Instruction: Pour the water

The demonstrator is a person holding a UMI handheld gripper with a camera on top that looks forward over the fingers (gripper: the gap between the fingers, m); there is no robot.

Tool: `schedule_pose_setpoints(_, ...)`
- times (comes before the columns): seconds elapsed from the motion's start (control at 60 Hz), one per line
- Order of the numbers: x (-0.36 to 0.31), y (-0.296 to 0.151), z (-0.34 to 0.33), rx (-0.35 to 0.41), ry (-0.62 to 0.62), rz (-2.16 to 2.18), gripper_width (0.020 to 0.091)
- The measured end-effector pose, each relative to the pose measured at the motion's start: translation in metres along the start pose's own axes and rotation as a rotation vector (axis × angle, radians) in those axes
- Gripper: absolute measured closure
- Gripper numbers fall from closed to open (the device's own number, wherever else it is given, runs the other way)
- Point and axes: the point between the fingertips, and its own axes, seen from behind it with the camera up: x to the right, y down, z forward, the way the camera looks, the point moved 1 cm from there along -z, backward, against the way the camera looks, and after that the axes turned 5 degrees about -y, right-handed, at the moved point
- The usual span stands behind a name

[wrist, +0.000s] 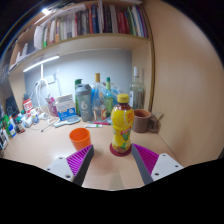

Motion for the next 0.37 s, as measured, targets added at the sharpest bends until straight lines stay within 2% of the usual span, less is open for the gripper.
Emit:
schedule_pose_setpoints(0.133, -0.024, -0.011, -0.071, 0.018, 0.045, -0.015, 0.0267)
schedule_pose_setpoints(0.367, -0.069, -0.015, -0.193, 0.039, 0.054, -0.043, 0.0259)
